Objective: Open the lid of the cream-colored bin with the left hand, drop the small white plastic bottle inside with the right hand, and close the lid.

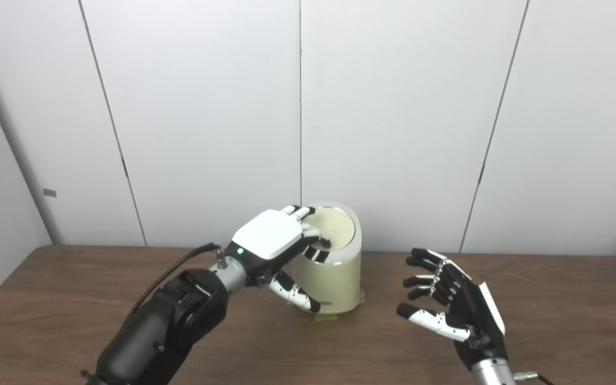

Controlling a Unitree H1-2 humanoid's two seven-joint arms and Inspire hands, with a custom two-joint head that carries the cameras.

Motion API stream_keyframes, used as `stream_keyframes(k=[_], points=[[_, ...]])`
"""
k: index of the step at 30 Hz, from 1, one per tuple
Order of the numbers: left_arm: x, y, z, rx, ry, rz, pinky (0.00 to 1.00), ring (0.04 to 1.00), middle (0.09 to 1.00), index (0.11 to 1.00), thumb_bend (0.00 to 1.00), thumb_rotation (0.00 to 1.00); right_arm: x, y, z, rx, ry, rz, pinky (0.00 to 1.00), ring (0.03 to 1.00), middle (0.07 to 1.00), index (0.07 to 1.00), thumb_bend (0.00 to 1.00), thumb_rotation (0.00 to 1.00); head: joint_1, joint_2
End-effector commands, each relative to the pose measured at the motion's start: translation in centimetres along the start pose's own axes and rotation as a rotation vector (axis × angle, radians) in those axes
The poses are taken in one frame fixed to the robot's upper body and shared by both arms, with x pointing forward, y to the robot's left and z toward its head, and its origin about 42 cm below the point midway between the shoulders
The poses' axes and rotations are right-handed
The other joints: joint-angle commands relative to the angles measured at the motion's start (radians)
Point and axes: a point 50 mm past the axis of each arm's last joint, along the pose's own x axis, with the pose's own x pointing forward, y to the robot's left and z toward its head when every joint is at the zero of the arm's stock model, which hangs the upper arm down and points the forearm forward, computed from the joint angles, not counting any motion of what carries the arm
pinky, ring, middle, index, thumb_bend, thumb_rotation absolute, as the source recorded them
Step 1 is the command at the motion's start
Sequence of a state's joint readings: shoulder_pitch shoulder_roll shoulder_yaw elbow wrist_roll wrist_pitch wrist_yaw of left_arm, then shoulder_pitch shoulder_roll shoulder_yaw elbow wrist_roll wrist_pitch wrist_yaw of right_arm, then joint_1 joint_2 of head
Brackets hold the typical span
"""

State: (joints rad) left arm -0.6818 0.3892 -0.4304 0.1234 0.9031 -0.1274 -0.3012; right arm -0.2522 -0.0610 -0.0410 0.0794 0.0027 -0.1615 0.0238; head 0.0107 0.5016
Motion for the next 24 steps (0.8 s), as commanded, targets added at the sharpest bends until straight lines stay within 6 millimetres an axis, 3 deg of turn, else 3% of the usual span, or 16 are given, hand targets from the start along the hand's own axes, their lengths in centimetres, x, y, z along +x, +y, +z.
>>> stream_keyframes(k=[1,11,20,24], points=[[0.4,0.0,-0.1,0.038,0.024,-0.075,1.00,1.000,0.843,0.841,1.00,0.43,1.4,0.0,1.9,-0.004,-0.085,-0.001,0.48,0.588,0.734,0.740,0.82,0.26,0.000,0.002],[0.1,-0.4,0.0,0.004,0.035,-0.084,1.00,1.000,0.863,0.864,0.99,0.44,1.4,0.0,2.0,0.009,-0.083,-0.003,0.49,0.591,0.739,0.739,0.81,0.26,-0.002,0.001],[-2.3,2.5,-0.3,-0.334,0.019,0.294,0.99,0.994,0.826,0.822,0.83,0.45,1.5,-0.2,2.0,-0.010,-0.086,-0.009,0.49,0.591,0.739,0.737,0.82,0.28,0.000,0.002],[-3.8,3.2,-0.4,-0.476,0.024,0.473,0.80,0.932,0.846,0.818,0.77,0.41,1.5,-0.3,1.9,-0.012,-0.080,-0.012,0.49,0.594,0.737,0.732,0.82,0.27,0.004,0.002]])
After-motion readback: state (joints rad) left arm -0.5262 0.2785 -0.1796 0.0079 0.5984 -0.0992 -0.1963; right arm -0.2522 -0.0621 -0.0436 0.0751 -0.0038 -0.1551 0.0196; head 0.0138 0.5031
